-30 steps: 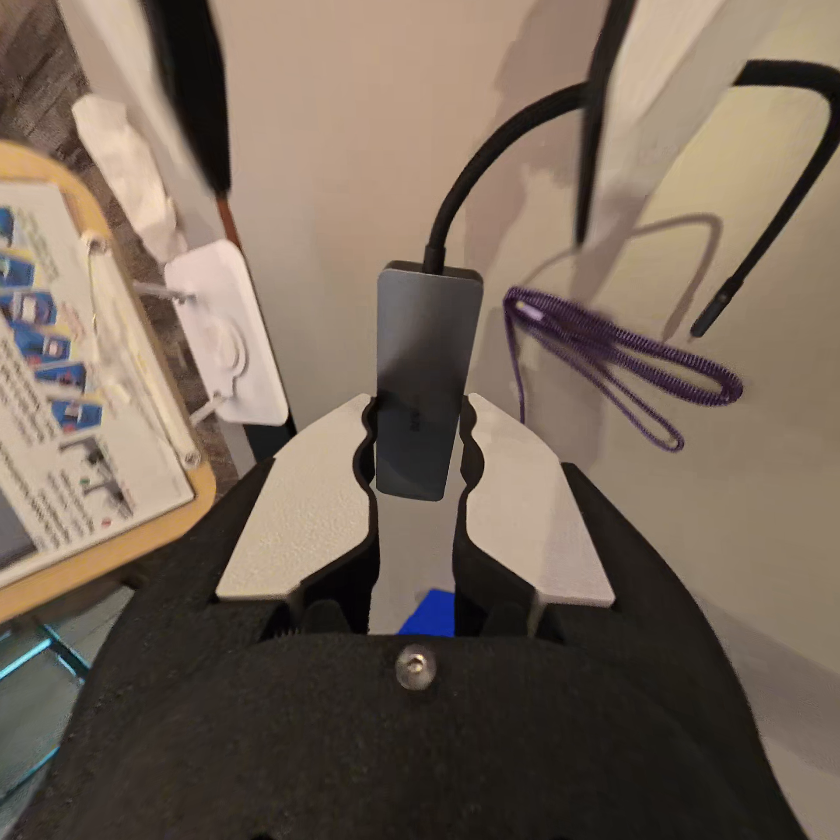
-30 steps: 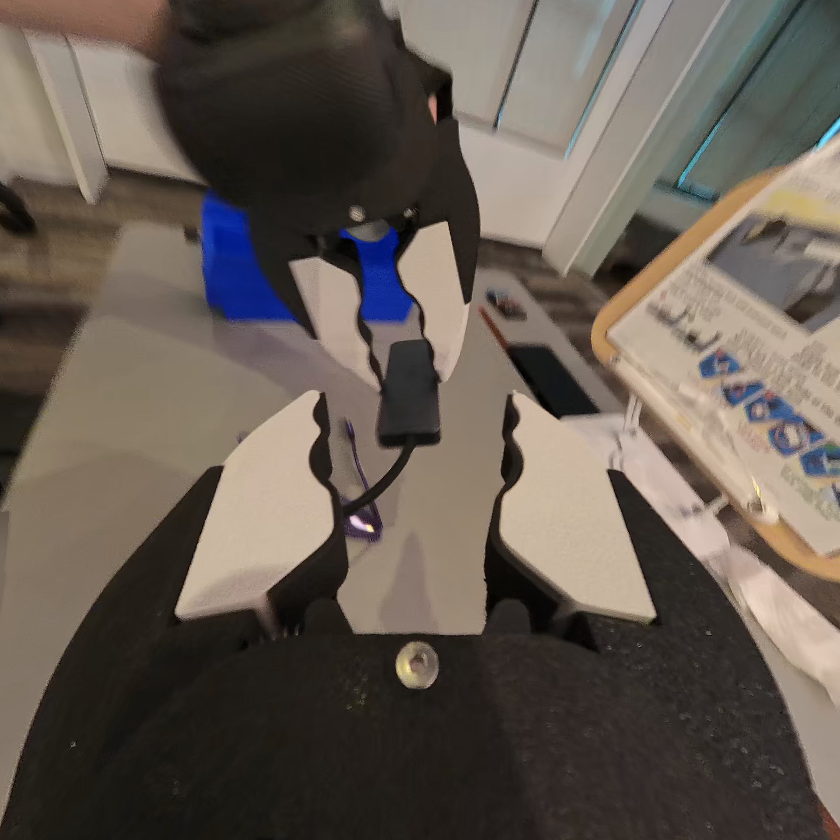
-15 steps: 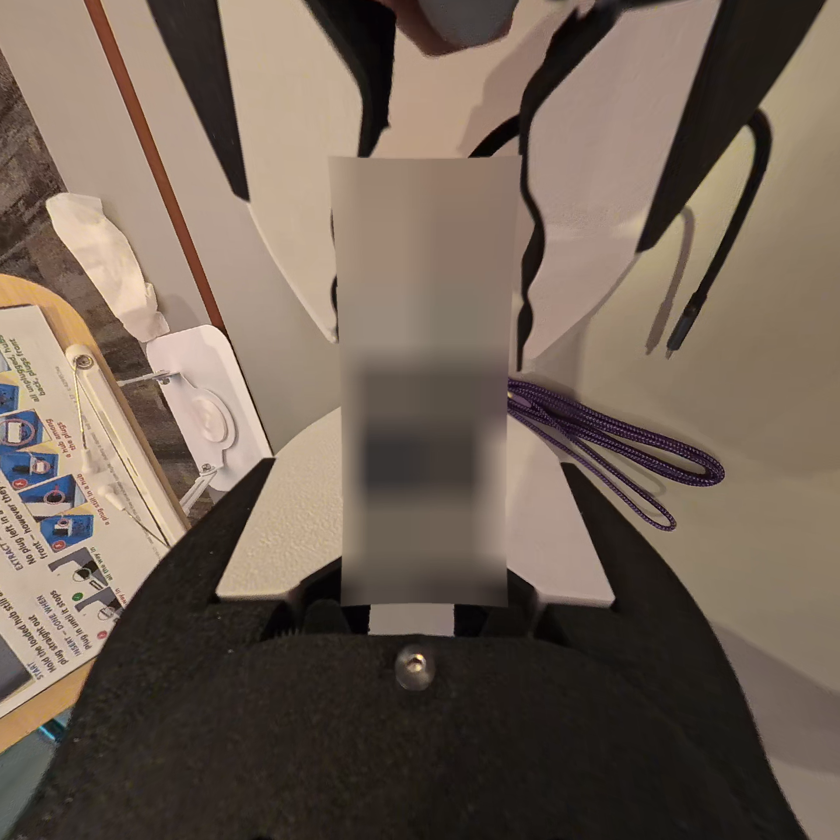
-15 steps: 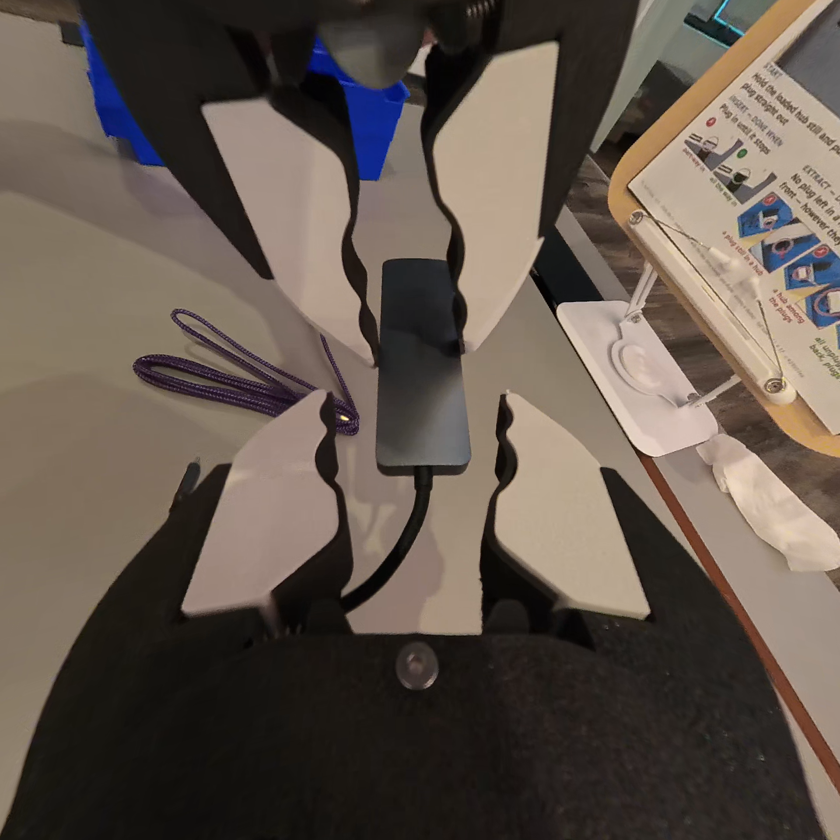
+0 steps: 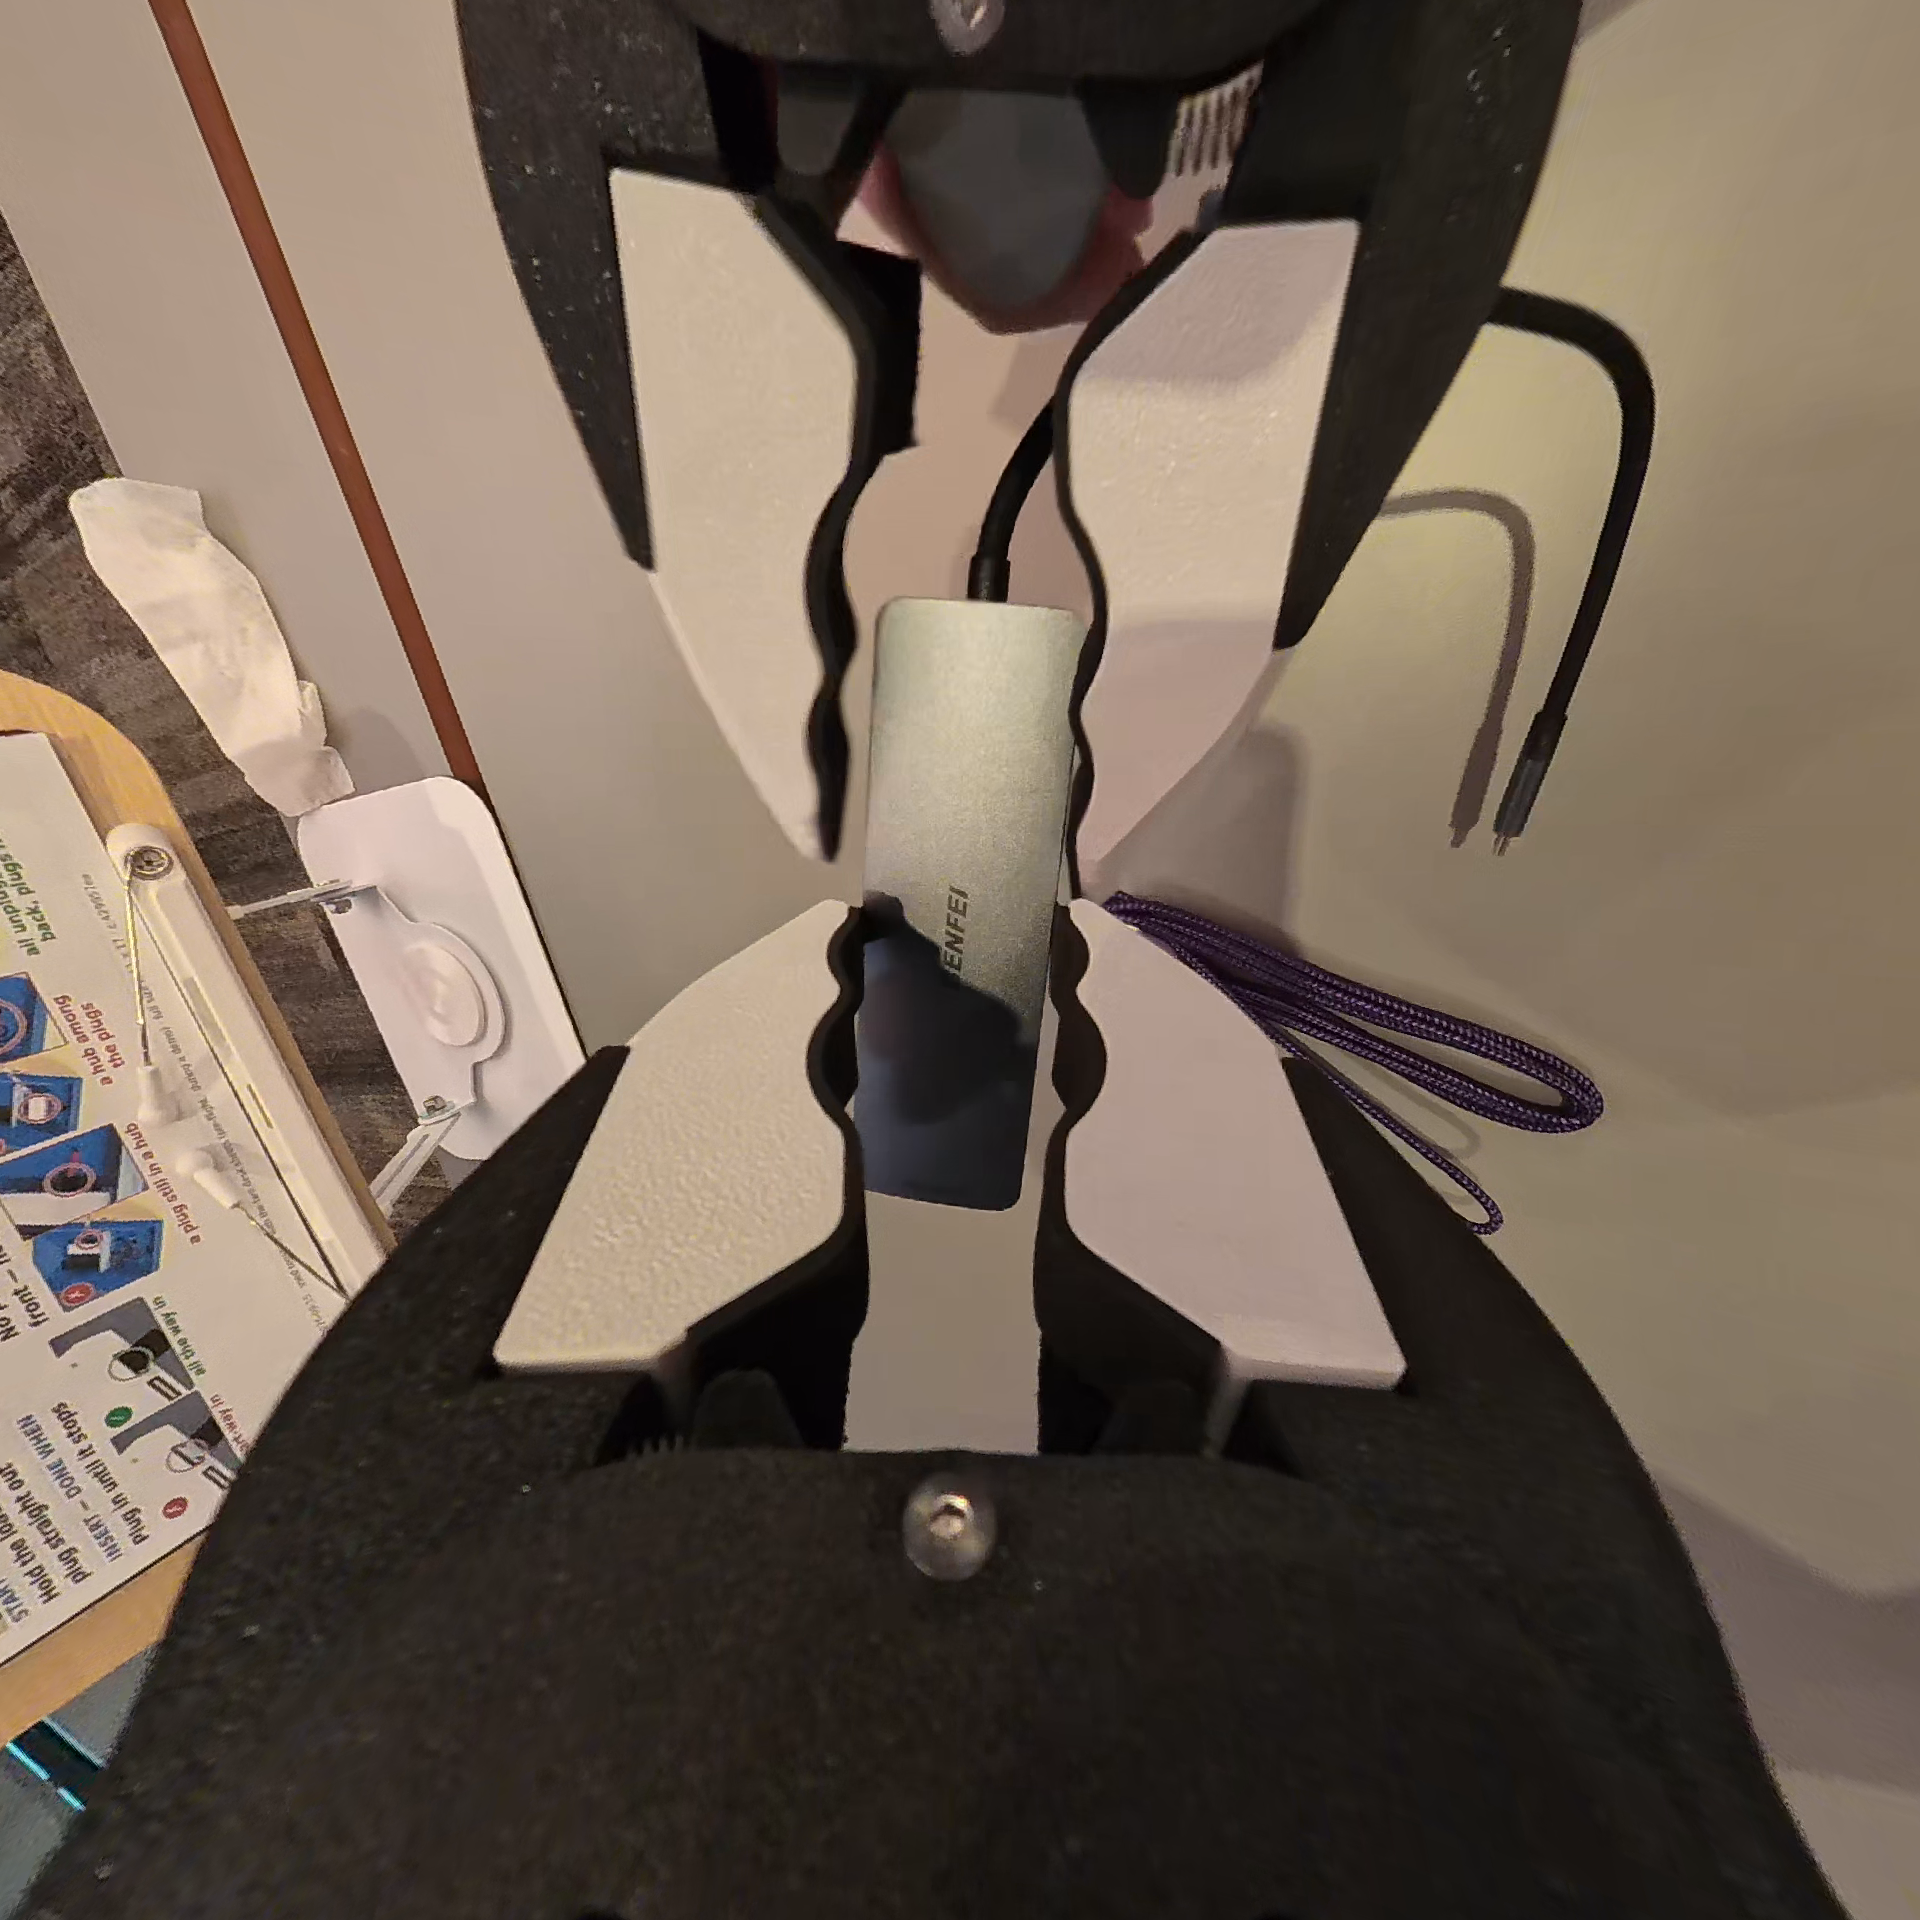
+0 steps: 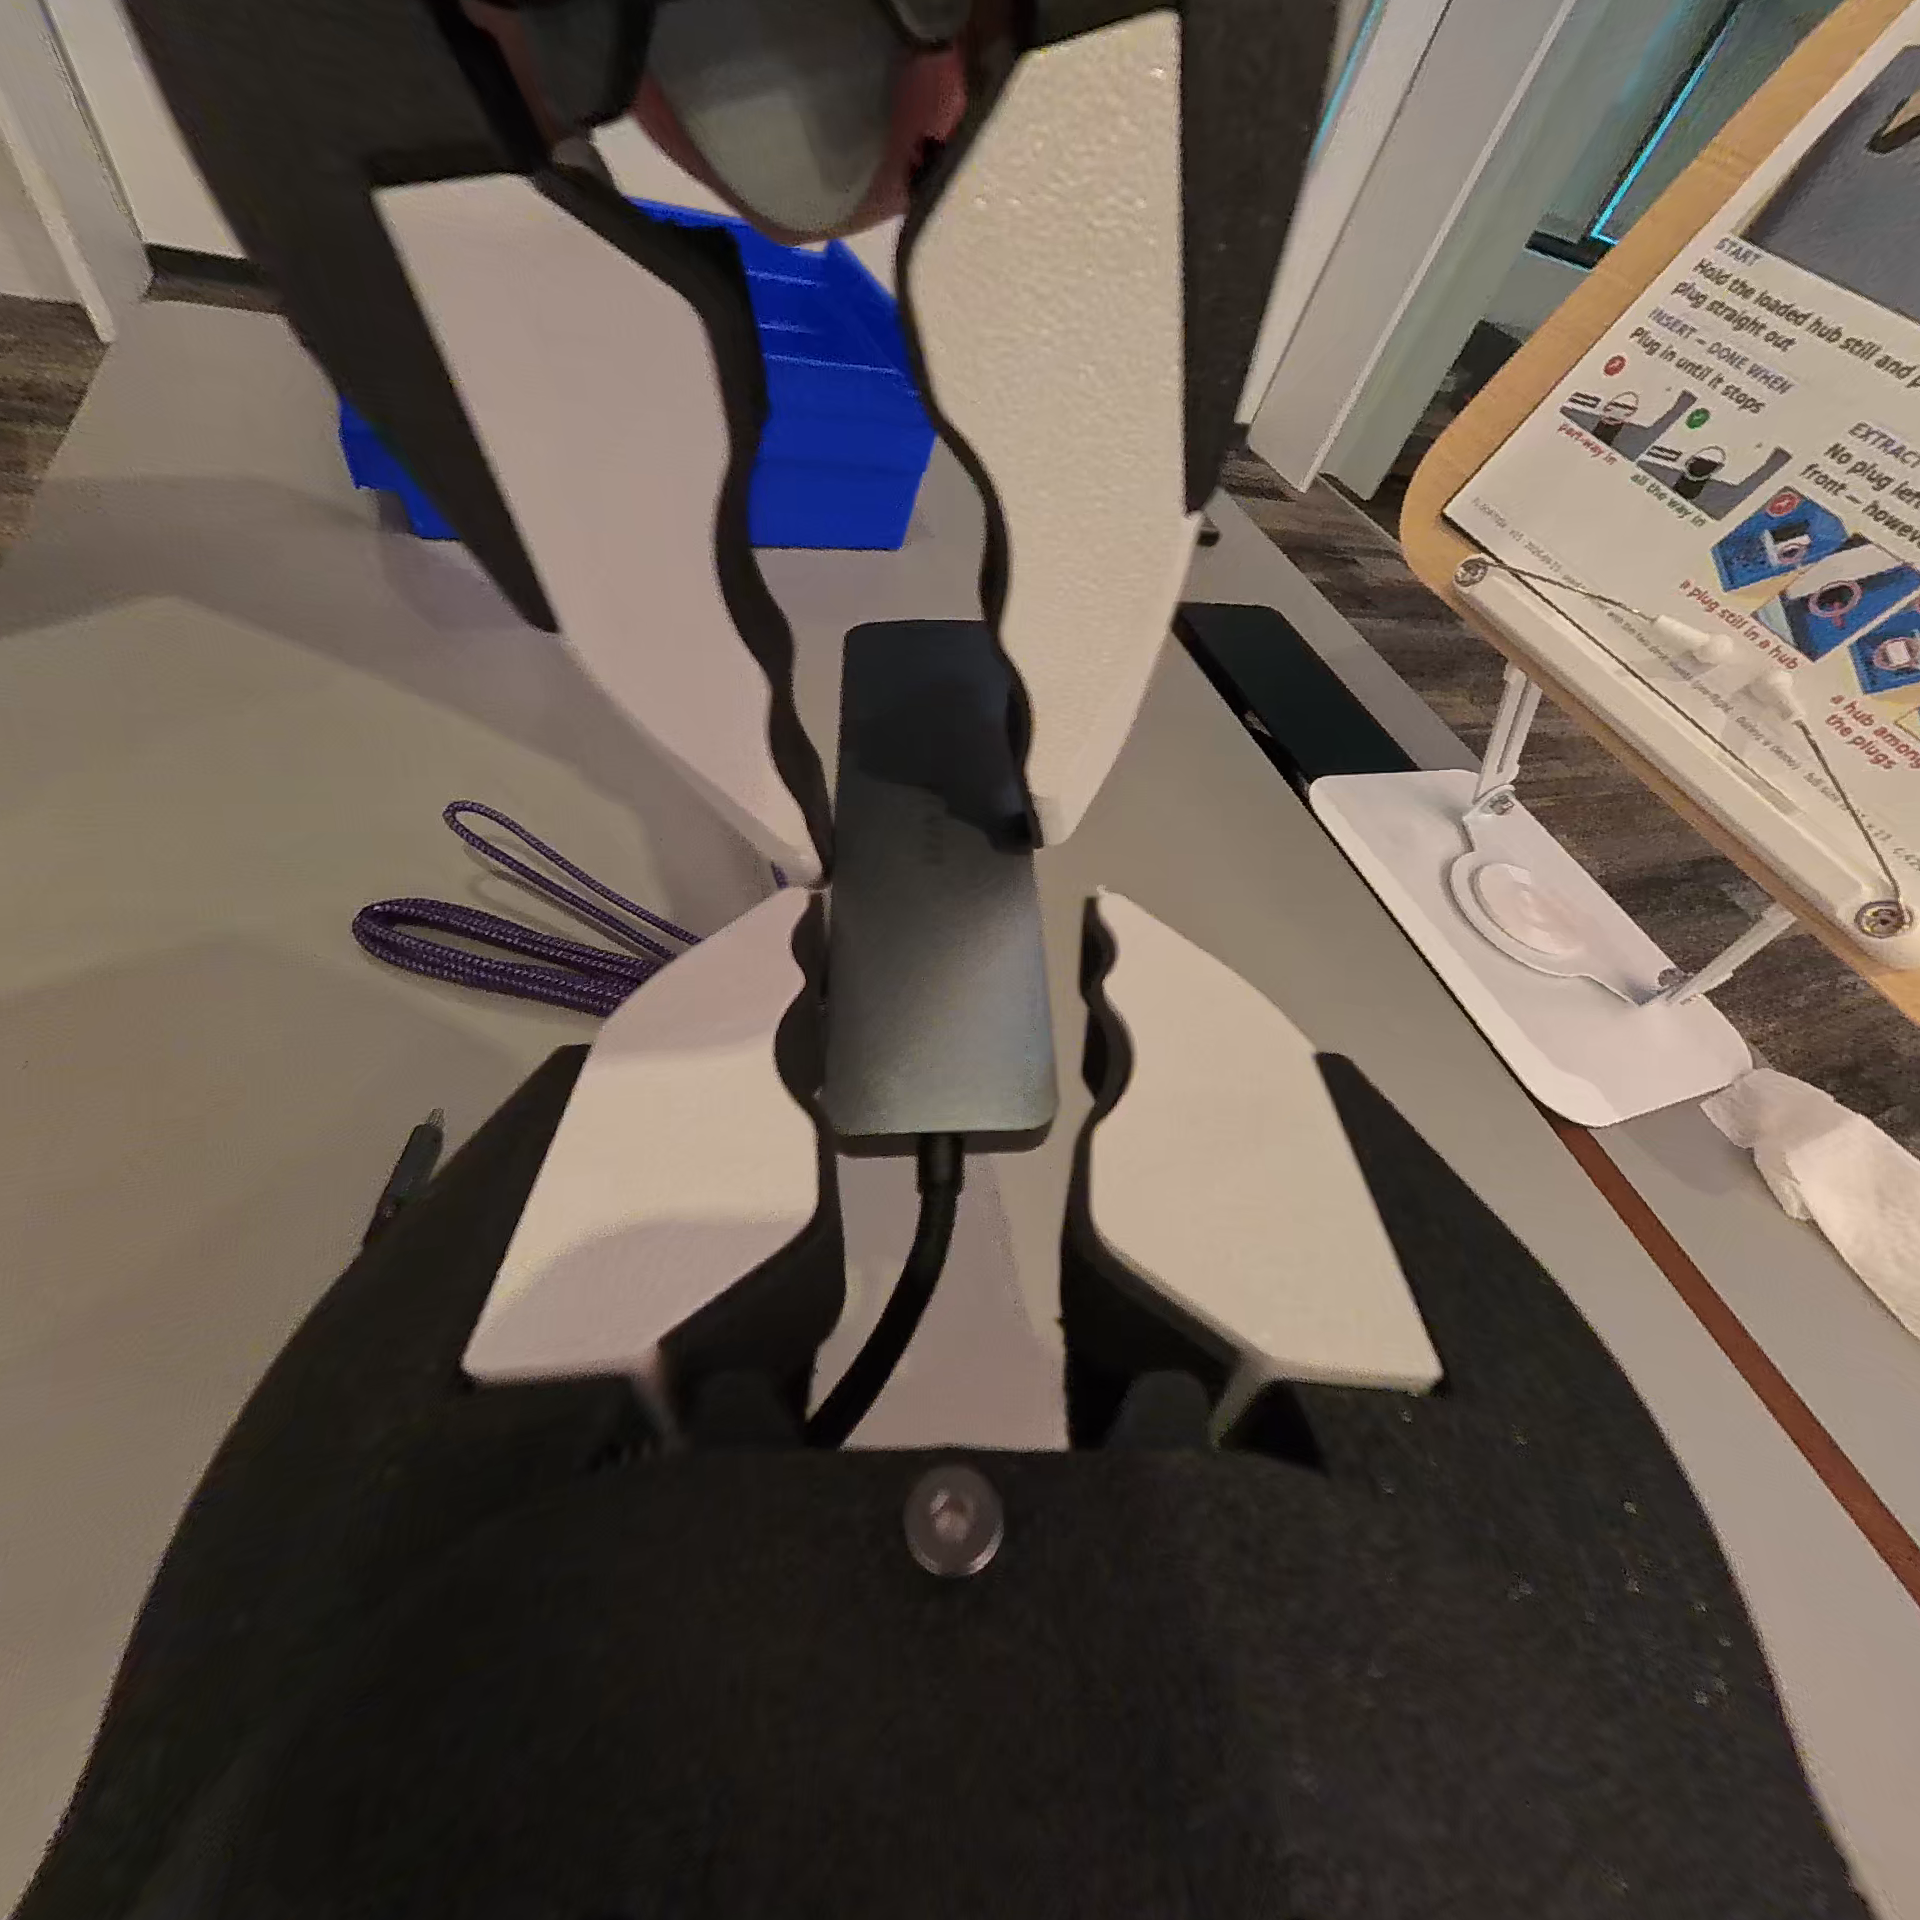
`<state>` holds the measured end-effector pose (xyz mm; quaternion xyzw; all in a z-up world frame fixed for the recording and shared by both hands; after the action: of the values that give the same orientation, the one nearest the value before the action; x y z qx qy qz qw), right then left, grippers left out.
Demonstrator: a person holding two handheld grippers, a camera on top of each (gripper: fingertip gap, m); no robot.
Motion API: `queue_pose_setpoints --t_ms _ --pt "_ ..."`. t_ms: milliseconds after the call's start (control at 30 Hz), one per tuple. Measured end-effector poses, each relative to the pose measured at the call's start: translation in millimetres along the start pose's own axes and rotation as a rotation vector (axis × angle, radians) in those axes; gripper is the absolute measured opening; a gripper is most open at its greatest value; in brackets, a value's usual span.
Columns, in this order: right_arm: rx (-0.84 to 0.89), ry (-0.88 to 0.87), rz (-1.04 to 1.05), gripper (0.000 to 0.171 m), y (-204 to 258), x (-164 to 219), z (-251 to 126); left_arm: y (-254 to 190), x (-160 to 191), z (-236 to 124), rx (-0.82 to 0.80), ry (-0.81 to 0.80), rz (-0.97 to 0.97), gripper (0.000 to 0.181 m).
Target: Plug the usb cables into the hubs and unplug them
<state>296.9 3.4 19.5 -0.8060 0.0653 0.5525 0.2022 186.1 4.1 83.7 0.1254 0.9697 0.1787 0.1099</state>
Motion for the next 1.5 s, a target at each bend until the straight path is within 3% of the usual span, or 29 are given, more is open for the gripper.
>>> queue_pose_setpoints --t_ms 33,67,100,300,467,767,867,1000,1100,1500 --pt "0.000 0.006 0.010 0.052 -1 1 2 -1 0 0 0.003 -0.002 -0.001 0.034" --pt "-0.022 0.014 0.018 0.051 -1 2 3 -2 0 0 0.002 0.001 -0.001 0.034" --pt "-0.060 0.012 0.021 0.039 1 3 4 -2 1 0 -0.004 -0.002 0.001 0.034" --pt "-0.065 0.014 0.053 0.038 1 5 6 -5 5 -1 -0.025 -0.017 0.016 0.034" --pt "-0.104 0.070 0.192 0.038 -8 13 4 -9 33 0 -0.162 0.117 0.093 0.043" --pt "-0.212 0.020 0.121 0.038 0 4 2 -16 40 4 -0.099 -0.006 0.014 0.049" --pt "-0.196 0.032 0.078 0.038 2 0 2 -19 40 9 -0.072 0.004 0.012 0.038" --pt "-0.168 -0.026 0.084 0.039 0 1 -1 -17 41 8 -0.084 -0.043 -0.018 0.037" --pt "-0.151 -0.057 0.135 0.055 -4 4 -6 -17 45 8 -0.081 -0.077 -0.055 0.037" --pt "-0.178 -0.025 0.113 0.043 -1 0 1 -19 54 7 -0.040 -0.136 -0.140 0.037"
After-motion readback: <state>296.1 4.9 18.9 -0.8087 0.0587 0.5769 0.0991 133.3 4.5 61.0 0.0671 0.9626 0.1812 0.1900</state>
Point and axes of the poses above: each gripper's, where its closed fingertips meet, z out along the fingers, x out of its underside, y = z × x across the jaws, the point moved 10 cm from there along -z, back along the fingers, and after that the axes turned 1 degree about -z, right-handed, at the moved point
